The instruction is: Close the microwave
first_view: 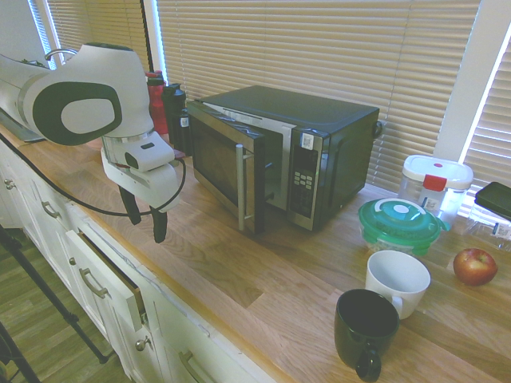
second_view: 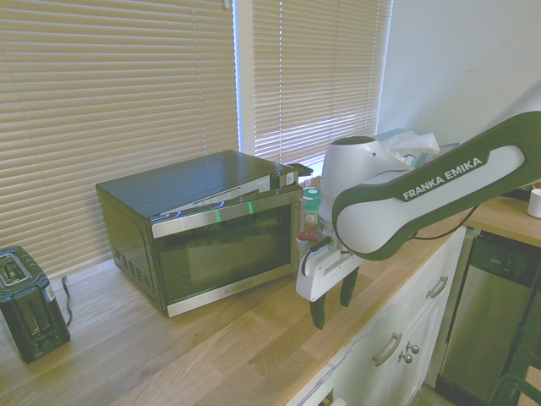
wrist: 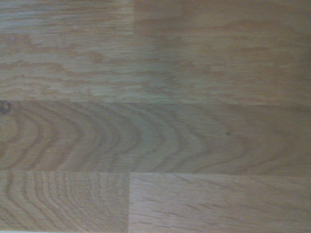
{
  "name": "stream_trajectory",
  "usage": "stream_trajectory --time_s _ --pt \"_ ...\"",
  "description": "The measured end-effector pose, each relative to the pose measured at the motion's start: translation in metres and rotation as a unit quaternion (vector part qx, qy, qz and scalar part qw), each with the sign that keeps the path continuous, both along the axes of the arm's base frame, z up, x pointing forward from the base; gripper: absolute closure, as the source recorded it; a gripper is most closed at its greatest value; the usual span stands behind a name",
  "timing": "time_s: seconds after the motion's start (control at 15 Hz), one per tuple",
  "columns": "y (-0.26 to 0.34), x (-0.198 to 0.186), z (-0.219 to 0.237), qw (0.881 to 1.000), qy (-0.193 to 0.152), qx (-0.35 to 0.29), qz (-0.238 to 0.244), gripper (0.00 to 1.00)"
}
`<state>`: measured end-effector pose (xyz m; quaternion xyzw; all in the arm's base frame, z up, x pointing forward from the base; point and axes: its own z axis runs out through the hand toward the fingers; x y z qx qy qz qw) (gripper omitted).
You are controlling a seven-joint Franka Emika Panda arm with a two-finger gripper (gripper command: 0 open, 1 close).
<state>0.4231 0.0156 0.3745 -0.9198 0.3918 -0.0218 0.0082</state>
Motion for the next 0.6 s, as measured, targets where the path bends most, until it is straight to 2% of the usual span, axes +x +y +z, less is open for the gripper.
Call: stream_trajectory --time_s 0.27,0.6 --pt "-0.002 0.001 0.001 1.0 -0.001 0.0 -0.01 0.0" --pt "-0.005 0.018 0.022 1.0 -0.02 -0.004 -0.015 0.0"
